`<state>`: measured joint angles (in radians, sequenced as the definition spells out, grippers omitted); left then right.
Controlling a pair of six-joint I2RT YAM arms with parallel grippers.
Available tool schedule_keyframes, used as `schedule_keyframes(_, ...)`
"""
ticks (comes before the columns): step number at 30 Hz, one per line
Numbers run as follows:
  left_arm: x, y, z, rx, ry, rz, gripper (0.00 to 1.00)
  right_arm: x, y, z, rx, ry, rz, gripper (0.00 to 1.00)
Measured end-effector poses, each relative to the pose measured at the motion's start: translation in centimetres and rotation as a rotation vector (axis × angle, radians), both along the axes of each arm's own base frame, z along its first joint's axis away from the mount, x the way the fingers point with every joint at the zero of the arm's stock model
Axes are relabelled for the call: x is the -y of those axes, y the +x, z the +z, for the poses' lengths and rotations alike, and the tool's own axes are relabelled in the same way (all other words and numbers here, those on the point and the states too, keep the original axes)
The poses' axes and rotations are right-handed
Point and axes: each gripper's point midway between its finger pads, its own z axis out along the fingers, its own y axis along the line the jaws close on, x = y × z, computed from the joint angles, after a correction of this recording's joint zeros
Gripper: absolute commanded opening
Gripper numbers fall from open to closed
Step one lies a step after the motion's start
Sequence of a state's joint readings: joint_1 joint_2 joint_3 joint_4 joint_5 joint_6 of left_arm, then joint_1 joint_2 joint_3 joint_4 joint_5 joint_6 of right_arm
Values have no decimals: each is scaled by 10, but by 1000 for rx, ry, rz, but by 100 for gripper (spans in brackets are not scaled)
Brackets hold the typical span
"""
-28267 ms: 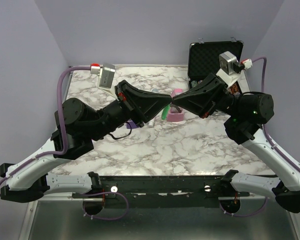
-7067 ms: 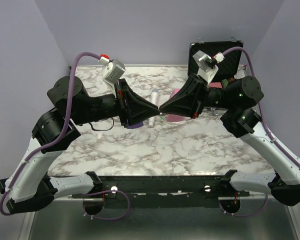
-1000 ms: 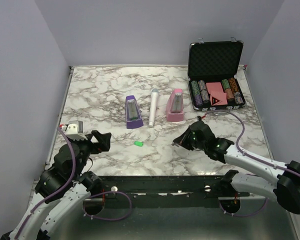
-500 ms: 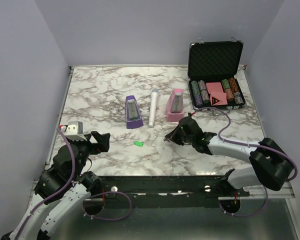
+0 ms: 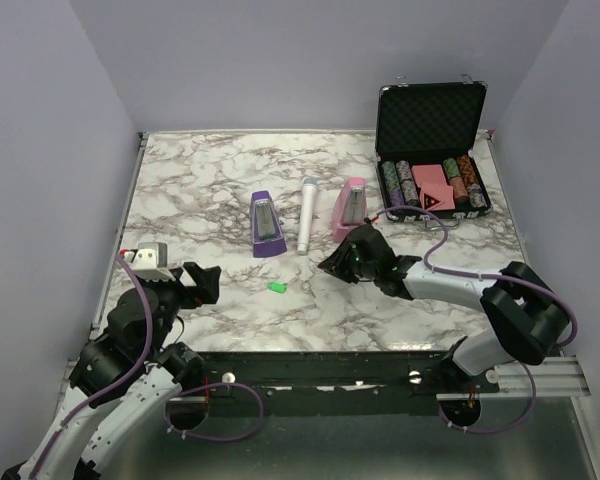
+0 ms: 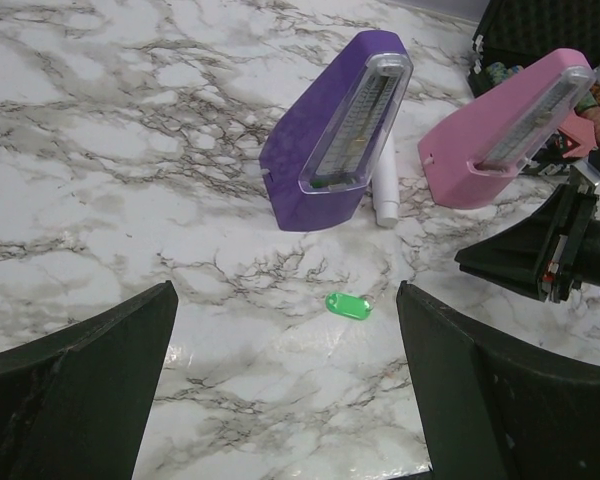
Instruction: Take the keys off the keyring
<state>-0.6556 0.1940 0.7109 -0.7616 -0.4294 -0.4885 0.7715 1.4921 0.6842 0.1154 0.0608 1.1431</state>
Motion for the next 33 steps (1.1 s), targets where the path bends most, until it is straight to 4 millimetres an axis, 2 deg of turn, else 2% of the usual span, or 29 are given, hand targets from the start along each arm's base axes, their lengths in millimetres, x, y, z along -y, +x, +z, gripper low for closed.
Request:
schedule_keyframes(7, 0, 0, -1, -5, 11, -1, 99, -1, -4, 13, 30, 24, 28, 36)
schedule_keyframes(17, 0, 1, -2, -9, 18, -2, 99, 10, -13, 31, 105, 15, 74, 45)
schedule_keyframes(19, 0, 1, -2, -8, 18, -2, 99, 13, -16, 35, 121, 8, 85, 50)
schedule_keyframes(21, 0, 1, -2, -8, 18, -2, 99, 17, -19, 39, 137, -1, 96, 60)
schedule_keyframes(24, 0, 1, -3, -9, 19, -2, 99, 23, -21, 48, 170, -20, 105, 95)
schedule_keyframes(25, 0, 1, -3, -9, 19, -3, 99, 27, -22, 50, 178, -32, 105, 100)
schedule_keyframes(29, 0, 1, -3, -9, 23, -4, 99, 42, -23, 57, 215, -95, 101, 100)
schedule_keyframes(33, 0, 1, -3, -11, 25, -4, 99, 56, -19, 74, 278, -153, 79, 100)
